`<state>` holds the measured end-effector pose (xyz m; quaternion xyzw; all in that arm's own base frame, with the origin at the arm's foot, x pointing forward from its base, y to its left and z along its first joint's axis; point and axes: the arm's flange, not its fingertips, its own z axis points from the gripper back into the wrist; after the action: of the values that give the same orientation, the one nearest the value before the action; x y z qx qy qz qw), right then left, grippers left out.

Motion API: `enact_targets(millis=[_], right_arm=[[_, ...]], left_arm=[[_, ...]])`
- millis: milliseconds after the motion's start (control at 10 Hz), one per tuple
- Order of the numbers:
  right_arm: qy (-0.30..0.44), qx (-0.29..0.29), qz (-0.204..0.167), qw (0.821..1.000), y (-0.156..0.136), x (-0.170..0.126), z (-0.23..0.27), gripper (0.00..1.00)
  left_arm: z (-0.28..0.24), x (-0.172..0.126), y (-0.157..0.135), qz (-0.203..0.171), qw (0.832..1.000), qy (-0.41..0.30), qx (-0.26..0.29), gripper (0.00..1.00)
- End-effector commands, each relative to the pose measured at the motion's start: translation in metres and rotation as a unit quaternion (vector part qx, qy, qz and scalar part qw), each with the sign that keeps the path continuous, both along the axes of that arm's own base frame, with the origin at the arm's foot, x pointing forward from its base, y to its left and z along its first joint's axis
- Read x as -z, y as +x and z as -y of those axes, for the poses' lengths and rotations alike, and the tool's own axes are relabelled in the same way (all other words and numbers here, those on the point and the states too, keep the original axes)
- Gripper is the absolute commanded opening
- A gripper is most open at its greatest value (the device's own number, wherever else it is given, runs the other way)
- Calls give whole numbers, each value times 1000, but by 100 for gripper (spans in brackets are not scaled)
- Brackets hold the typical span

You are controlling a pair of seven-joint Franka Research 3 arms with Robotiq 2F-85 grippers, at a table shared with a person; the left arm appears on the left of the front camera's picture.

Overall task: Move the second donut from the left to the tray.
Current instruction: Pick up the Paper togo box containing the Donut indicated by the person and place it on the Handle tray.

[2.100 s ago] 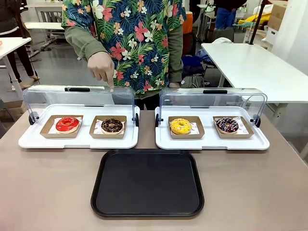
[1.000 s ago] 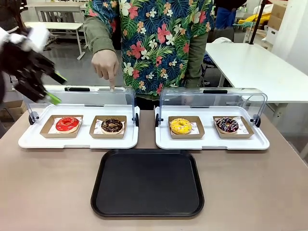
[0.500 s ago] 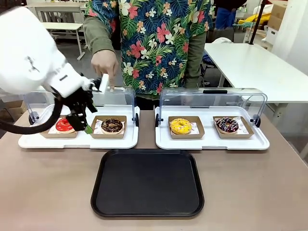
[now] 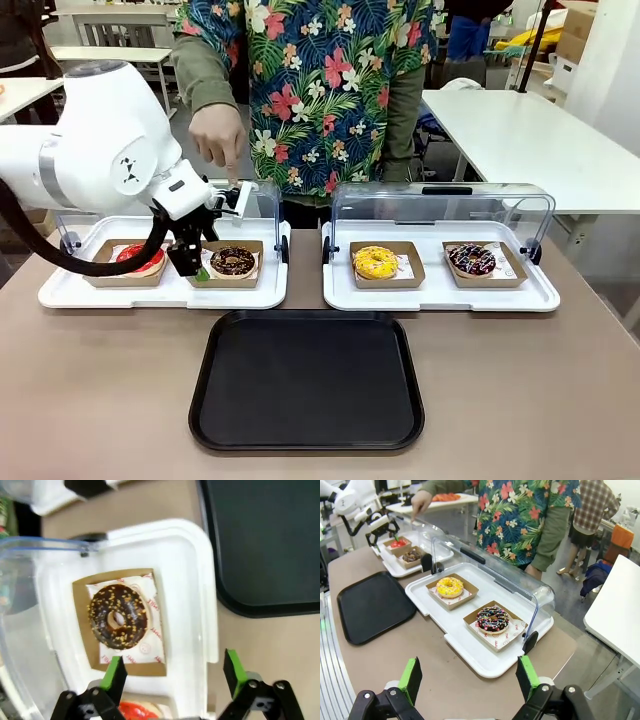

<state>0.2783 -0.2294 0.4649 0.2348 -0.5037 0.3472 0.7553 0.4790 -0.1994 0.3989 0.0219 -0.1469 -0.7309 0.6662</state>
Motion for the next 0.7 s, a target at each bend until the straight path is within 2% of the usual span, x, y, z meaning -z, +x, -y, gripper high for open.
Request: enact_targets(millis=[0, 400, 600], right_arm=[[4, -1, 21, 1000, 3, -1, 1, 100], [4, -1, 21, 1000, 3, -1, 1, 100], [4, -1, 21, 1000, 3, -1, 1, 100]], left_arm=[[2, -3, -10, -2, 1000, 2, 1, 100], [3, 0, -2, -2, 1000, 1, 3, 100], [-4, 11, 20, -9, 999, 18, -42, 100]])
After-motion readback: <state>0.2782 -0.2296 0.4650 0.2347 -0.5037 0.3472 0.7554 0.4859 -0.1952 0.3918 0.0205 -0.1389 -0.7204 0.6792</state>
